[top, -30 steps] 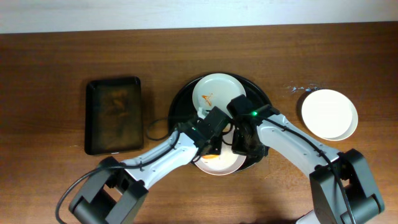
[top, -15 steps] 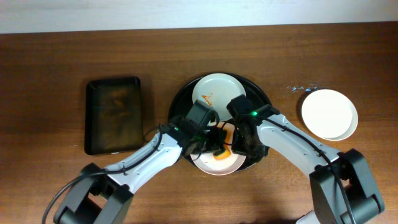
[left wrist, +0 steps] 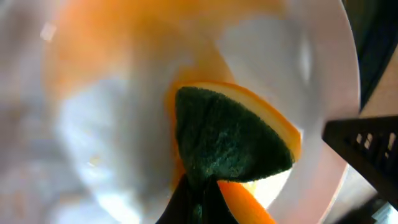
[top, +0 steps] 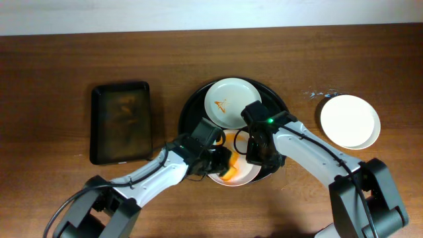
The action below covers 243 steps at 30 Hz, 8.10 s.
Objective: Clean dirty plates on tray and stack at the side
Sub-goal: 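Scrub the front plate with the sponge in the left gripper, then carry the front plate right and stack it on the cleaned plate, then grasp the back plate edge with the right gripper, then scrub the back plate with the sponge in the left gripper, then return the sponge to the black tray and release it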
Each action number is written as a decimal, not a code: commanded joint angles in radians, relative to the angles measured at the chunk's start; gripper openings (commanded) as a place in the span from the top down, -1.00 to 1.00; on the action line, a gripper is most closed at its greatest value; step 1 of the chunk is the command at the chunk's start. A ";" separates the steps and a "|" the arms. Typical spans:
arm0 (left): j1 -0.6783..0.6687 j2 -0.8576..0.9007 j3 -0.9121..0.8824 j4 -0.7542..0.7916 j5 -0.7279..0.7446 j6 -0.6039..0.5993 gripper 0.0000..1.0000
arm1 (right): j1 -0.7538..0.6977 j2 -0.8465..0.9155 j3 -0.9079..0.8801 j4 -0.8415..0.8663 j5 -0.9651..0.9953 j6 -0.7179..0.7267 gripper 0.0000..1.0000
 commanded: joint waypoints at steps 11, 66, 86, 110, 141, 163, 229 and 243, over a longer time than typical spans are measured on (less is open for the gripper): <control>0.174 -0.154 0.102 -0.006 -0.334 0.274 0.99 | 0.005 -0.010 0.016 -0.007 0.037 0.006 0.92; 0.388 -0.311 0.103 -0.275 -0.334 0.274 0.99 | -0.977 0.201 0.565 -0.272 0.240 -0.121 0.60; 0.388 -0.311 0.103 -0.283 -0.337 0.274 0.99 | -0.287 0.385 0.566 -0.056 -0.197 -0.360 -0.12; 0.146 -0.112 0.101 -0.003 -0.120 0.273 0.99 | -0.153 0.447 0.563 -0.414 -0.066 -0.328 0.92; 0.097 0.180 0.102 0.178 -0.412 0.274 0.99 | -0.151 0.447 0.563 -0.399 -0.066 -0.329 0.92; 0.076 0.170 0.101 0.418 -0.241 0.274 0.99 | -0.151 0.447 0.563 -0.410 -0.065 -0.329 0.92; 0.501 -0.089 0.107 -0.008 0.411 0.381 0.99 | -0.151 0.447 0.563 -0.433 -0.058 -0.333 0.92; 0.498 0.241 0.107 0.117 0.161 0.293 0.99 | -0.151 0.447 0.563 -0.433 -0.058 -0.333 0.92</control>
